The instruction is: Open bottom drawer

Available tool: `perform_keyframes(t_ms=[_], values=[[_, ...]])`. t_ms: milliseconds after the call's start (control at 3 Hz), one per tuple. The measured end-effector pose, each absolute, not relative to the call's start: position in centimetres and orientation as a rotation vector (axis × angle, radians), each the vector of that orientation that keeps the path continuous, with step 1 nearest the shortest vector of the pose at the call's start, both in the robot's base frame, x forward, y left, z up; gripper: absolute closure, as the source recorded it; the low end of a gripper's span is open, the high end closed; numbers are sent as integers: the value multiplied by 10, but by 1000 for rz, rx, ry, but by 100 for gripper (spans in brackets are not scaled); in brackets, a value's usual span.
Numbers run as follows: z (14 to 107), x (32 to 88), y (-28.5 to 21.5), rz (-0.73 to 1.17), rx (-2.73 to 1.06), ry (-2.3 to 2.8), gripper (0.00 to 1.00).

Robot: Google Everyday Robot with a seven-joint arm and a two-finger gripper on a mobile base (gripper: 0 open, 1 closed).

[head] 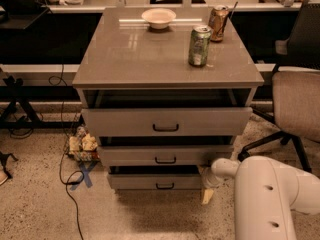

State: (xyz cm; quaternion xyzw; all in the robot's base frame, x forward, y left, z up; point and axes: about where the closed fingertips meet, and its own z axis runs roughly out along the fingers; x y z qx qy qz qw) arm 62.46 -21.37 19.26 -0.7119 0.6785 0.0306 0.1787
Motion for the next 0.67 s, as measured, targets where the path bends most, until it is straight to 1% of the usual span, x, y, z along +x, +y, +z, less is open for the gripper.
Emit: perform_keyframes(t_ms=[333, 667], values=[[179, 636, -224, 91, -1988, 1957, 0], [161, 648, -237, 116, -1957, 2001, 27]])
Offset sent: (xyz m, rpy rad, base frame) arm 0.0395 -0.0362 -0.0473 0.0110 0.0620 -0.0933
